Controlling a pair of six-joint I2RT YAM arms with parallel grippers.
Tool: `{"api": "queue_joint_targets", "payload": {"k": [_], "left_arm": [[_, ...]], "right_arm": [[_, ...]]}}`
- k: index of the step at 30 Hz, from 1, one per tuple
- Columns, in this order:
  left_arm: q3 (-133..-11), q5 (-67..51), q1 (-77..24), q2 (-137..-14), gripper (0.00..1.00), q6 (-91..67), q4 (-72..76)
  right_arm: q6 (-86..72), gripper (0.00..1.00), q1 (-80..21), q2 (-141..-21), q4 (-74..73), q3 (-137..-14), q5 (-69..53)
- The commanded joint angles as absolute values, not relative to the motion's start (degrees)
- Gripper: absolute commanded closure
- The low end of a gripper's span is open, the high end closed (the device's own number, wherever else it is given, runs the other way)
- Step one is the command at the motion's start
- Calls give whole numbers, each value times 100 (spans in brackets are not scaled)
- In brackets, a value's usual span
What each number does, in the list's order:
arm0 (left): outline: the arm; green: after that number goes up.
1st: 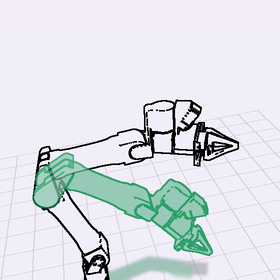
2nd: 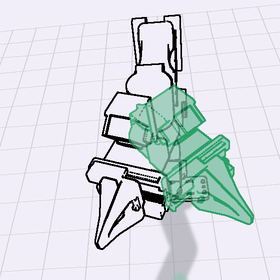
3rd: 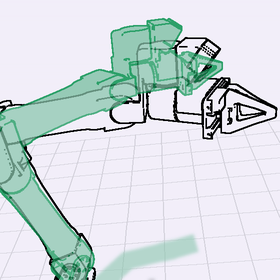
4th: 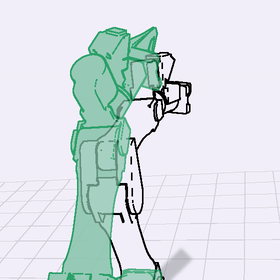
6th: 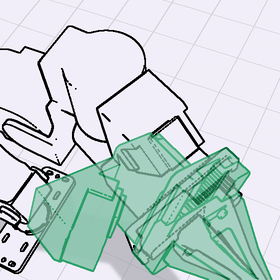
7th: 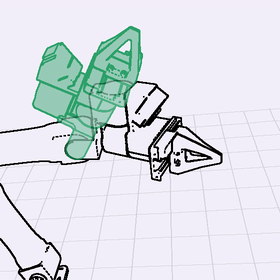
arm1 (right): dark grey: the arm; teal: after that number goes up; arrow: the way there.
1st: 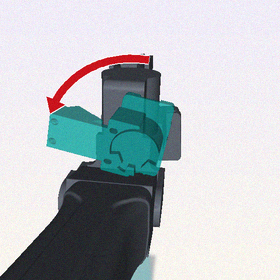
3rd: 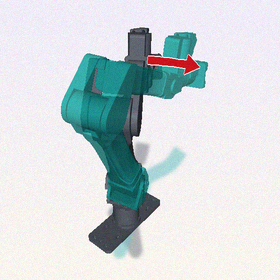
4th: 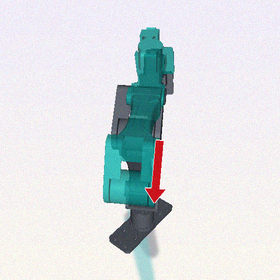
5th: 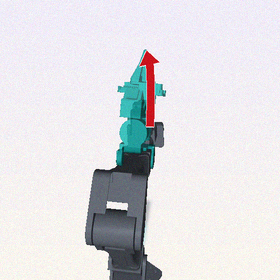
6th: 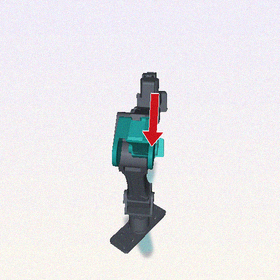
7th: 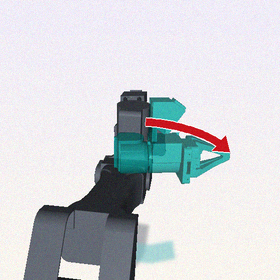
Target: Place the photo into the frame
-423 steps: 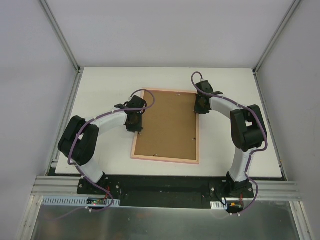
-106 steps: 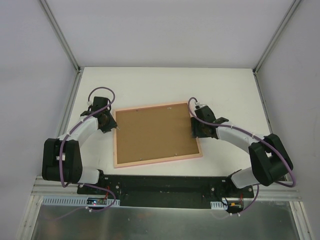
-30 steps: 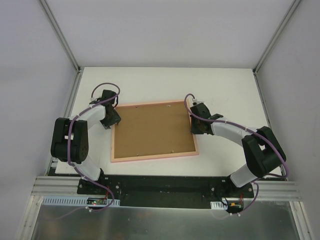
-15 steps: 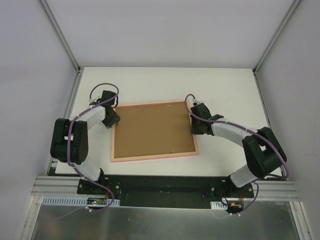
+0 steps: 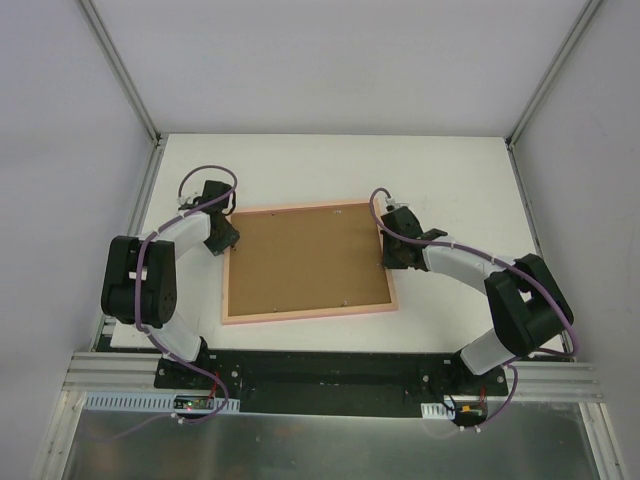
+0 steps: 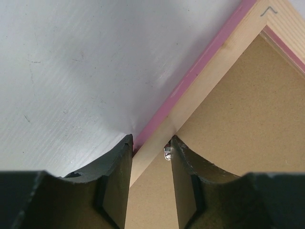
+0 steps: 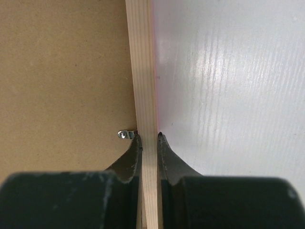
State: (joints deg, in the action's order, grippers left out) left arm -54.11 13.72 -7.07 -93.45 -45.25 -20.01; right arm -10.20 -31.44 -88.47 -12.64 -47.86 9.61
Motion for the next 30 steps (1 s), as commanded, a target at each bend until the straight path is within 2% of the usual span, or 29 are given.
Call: {"api": "queue_joint_targets", "payload": {"k": [1, 6, 10, 12, 16, 17, 28, 30], "left_arm": [[-5414, 1248, -694, -9580, 58, -4272, -2329], [-5353, 1186, -694, -9633, 54, -4078, -2347], [-5291, 1274, -694, -9650, 63, -4087, -2347], [-5335, 1187, -703, -9712, 78, -4070, -2347], [-5309, 1230, -703, -9703, 98, -4157, -2364], [-5291, 1248, -694, -9694, 100, -4166, -2373], [-5598, 1380, -545, -9396, 100, -3754, -2575], [-5669, 1266, -545, -9238, 76, -3639, -2584]], "right_arm": [[-1178, 94, -3129, -8727, -1468, -4684, 1081], [-1204, 94, -3129, -8745, -1450, -4685, 1064], [-1204, 94, -3120, -8728, -1450, -4685, 1064], [-1204, 95, -3129, -8728, -1459, -4711, 1063], [-1195, 94, -3129, -8719, -1468, -4728, 1063], [-1187, 95, -3129, -8727, -1476, -4737, 1063], [-1230, 95, -3129, -8771, -1512, -4737, 1143], [-1230, 95, -3129, -8780, -1512, -4746, 1143]]}}
